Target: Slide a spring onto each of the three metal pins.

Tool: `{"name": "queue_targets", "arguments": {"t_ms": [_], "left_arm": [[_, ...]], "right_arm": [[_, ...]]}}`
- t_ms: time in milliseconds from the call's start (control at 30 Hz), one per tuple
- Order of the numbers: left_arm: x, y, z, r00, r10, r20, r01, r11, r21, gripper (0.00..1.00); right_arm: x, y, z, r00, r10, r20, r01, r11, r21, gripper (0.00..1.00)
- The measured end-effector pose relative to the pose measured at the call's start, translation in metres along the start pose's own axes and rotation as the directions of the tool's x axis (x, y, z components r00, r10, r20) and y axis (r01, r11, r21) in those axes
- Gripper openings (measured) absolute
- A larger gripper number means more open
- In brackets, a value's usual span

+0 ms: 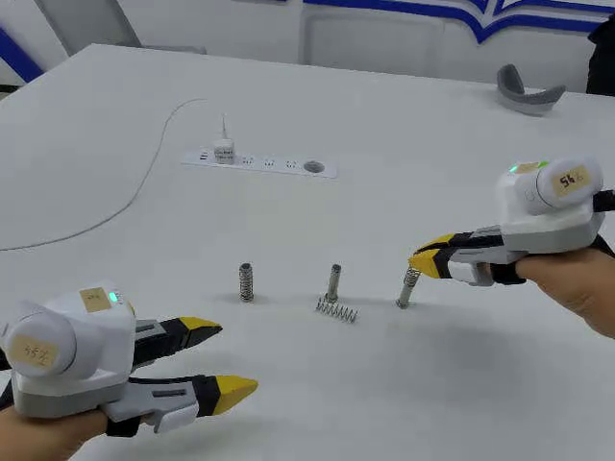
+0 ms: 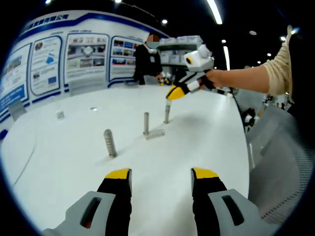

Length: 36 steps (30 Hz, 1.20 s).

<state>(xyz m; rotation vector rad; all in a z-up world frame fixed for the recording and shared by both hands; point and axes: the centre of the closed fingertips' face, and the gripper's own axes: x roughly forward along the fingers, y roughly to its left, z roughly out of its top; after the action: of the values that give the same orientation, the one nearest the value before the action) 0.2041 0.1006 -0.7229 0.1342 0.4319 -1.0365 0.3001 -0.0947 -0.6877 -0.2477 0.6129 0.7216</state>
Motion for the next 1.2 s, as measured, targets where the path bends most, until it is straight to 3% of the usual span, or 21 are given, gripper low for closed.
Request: {"name": "queue_targets", "arguments": {"t_ms": [567,1200], "left_arm": [[0.001,0.0,-0.003,1.0,-0.004,-0.001,0.004,1.0,-0.004,0.49],[0.0,0.003,-0.004,1.0,-0.001,0.001,0.001,1.0,-0.005,0.48]], "right_arm": [[0.013,0.0,-0.014,0.9997,-0.016,-0.016,0.017,0.999,0.043,0.11],[0.021,-0.001,-0.026,0.998,-0.045,-0.043,0.047,0.998,0.039,0.12]]}}
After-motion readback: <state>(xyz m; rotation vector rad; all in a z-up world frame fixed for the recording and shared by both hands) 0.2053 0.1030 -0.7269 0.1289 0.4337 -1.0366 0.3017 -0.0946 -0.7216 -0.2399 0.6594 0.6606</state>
